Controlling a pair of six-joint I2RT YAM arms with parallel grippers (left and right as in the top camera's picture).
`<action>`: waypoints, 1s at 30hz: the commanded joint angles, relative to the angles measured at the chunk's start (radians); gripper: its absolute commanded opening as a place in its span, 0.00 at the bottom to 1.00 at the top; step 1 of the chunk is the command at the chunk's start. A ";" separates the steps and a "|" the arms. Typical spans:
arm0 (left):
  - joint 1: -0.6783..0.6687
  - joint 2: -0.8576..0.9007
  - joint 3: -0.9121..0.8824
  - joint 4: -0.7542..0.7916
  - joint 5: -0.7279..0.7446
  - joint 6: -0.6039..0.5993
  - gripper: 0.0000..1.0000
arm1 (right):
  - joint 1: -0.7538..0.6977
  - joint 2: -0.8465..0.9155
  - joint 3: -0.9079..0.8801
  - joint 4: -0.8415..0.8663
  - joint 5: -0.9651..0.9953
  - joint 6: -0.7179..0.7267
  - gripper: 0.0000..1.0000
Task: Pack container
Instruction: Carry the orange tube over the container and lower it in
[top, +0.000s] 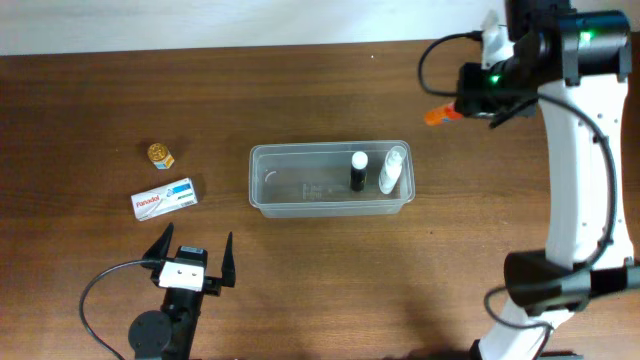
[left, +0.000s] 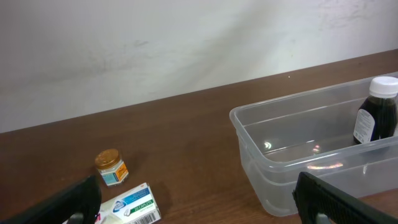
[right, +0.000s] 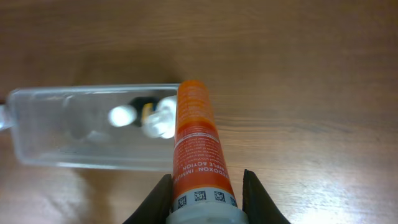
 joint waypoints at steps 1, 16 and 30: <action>0.004 -0.006 -0.002 -0.006 0.000 -0.005 1.00 | 0.072 -0.091 0.024 -0.006 -0.038 0.004 0.22; 0.004 -0.006 -0.002 -0.005 0.000 -0.005 0.99 | 0.379 -0.193 -0.050 -0.006 -0.031 0.028 0.22; 0.004 -0.006 -0.002 -0.006 0.000 -0.005 0.99 | 0.391 -0.193 -0.428 0.119 0.108 0.092 0.22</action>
